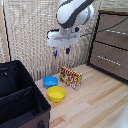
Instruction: Locate and clasp the grip of the topmost drawer. Steadily and circumspectly yank the drawer open. Discover and seize the nutrition bar using your clamp. Deposit the nutrition bar in the accessible drawer. Unclench the nutrition bar.
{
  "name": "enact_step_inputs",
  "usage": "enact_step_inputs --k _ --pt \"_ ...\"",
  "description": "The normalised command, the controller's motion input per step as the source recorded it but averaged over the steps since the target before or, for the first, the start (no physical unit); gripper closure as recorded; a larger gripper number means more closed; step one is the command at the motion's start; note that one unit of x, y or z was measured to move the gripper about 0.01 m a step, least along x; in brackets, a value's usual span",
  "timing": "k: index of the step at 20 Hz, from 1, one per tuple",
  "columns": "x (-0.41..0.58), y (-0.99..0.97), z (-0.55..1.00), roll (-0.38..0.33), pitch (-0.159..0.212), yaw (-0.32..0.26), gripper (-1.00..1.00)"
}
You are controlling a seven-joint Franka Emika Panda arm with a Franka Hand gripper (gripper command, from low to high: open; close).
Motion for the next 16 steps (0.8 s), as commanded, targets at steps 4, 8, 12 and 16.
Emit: enact_step_inputs --k 4,8,12,16 --pt "0.069 -0.04 0.91 -0.076 -0.002 0.026 -1.0" --pt "0.112 -0.07 0.95 -0.049 0.0 0.028 -1.0" --pt "0.081 -0.1 0.69 -0.149 0.0 0.042 -1.0" --pt "0.003 -0.12 0.21 -0.316 0.0 0.082 -1.0"
